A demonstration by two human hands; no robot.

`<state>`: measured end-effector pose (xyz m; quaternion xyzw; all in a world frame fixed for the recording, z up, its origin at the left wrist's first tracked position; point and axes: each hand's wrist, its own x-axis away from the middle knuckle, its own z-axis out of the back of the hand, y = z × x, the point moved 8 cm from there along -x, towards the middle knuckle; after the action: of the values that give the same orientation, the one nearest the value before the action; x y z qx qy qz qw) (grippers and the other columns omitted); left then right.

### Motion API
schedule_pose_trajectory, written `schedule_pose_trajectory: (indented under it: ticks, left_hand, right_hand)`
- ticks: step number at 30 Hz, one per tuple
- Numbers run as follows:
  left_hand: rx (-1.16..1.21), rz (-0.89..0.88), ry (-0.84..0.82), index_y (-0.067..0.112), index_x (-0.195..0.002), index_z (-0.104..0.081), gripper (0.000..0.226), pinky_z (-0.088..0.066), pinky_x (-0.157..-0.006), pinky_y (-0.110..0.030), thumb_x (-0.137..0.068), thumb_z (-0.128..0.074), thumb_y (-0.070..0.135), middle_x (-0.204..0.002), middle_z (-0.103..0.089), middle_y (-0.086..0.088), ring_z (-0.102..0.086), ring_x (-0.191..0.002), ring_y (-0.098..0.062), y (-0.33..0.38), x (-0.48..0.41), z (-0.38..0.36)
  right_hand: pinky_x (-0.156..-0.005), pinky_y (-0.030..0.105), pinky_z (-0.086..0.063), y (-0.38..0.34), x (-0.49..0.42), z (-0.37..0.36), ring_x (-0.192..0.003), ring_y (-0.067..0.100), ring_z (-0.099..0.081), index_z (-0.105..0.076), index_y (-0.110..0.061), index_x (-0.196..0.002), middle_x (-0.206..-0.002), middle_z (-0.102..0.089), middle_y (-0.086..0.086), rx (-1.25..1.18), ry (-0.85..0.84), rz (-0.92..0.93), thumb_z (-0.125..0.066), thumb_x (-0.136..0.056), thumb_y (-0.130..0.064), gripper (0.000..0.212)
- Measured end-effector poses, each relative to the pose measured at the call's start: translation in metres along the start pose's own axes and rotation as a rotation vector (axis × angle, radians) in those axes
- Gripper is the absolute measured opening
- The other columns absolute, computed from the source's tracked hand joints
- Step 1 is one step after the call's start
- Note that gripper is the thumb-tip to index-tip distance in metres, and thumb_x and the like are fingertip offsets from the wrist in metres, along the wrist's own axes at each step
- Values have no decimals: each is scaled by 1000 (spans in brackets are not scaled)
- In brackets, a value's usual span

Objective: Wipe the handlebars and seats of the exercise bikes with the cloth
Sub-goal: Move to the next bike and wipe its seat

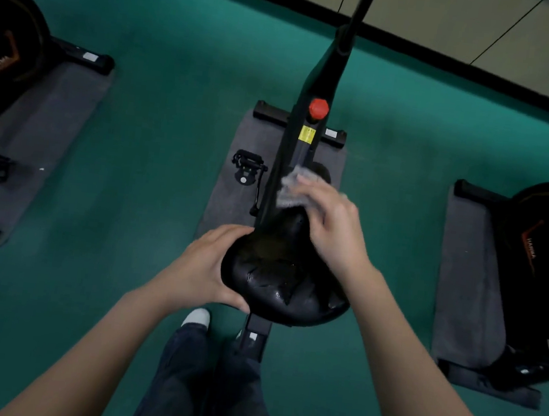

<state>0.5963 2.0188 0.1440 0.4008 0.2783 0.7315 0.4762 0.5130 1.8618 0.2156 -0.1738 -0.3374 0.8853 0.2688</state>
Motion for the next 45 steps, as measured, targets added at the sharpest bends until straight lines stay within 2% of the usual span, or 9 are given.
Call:
schedule_pose_trajectory:
  ticks: [8,13,16,22,27,32,36,41,45]
  left_hand:
    - [71,16,-5,26,-140,-35,120,-29,-112,-43,-37,-91,48,-134,-35,17,-35,-131,-11,-4,-1,-2]
    - [102,23,12,26,-140,-36,119,-28,-113,-38,-37,-93,43,-136,-35,14,-34,-131,-11,-6,-1,-3]
    - [97,18,30,25,-142,-33,122,-26,-114,-36,-38,-93,45,-139,-34,13,-31,-133,-11,-9,0,-4]
    - [187,66,137,46,-133,-21,117,-20,-110,-21,-37,-87,56,-126,-15,45,-24,-129,4,-20,13,-6]
    - [261,170,161,24,-141,-31,125,-24,-111,-24,-35,-79,68,-139,-32,15,-28,-133,-3,-35,18,-17]
    - [377,177,181,38,-129,-34,103,-22,-100,-4,-42,-87,54,-126,-35,30,-33,-121,8,-40,23,-23]
    - [377,159,146,46,-131,-31,105,-24,-105,-17,-41,-83,61,-131,-36,23,-33,-126,3,-43,20,-21]
    - [377,152,127,41,-133,-34,110,-29,-109,-26,-36,-75,74,-133,-39,19,-36,-128,-3,-47,19,-19]
    - [386,175,117,32,-139,-38,116,-29,-112,-34,-37,-77,70,-136,-40,15,-35,-129,-5,-50,19,-19]
  right_hand:
    - [-91,11,-42,-4,28,16,-104,-10,-58,-69,-12,-108,-118,-68,0,-98,-19,-67,-55,-90,4,28]
    - [-108,35,-40,-8,-6,0,-126,13,-51,-70,-10,-107,-125,-64,4,93,-74,-18,-52,-89,8,31]
    - [-108,23,-36,-31,30,-20,-119,5,-54,-73,-15,-100,-113,-70,-4,107,-160,117,-55,-87,9,32]
    - [-70,3,-38,-31,19,-14,-76,-12,-56,-67,-13,-104,-89,-66,-13,-2,-79,-62,-55,-92,-4,20]
    - [-83,40,-50,-51,3,-77,-102,26,-65,-64,-16,-110,-108,-70,3,276,-443,43,-48,-91,-6,27]
    - [-95,27,-49,-59,29,-58,-113,7,-61,-68,-18,-107,-114,-69,-9,-42,-518,127,-57,-91,-4,24]
    - [-71,10,-45,-52,20,-48,-74,-4,-63,-67,-22,-104,-94,-70,-19,-173,-466,26,-56,-92,-10,21]
    - [-94,18,-46,-57,42,-57,-113,0,-59,-69,-9,-108,-118,-67,-4,-122,-535,54,-59,-90,-3,21]
    - [-69,9,-45,-51,76,-37,-79,-8,-63,-70,-8,-107,-108,-71,-3,-262,-669,-47,-58,-90,-2,22]
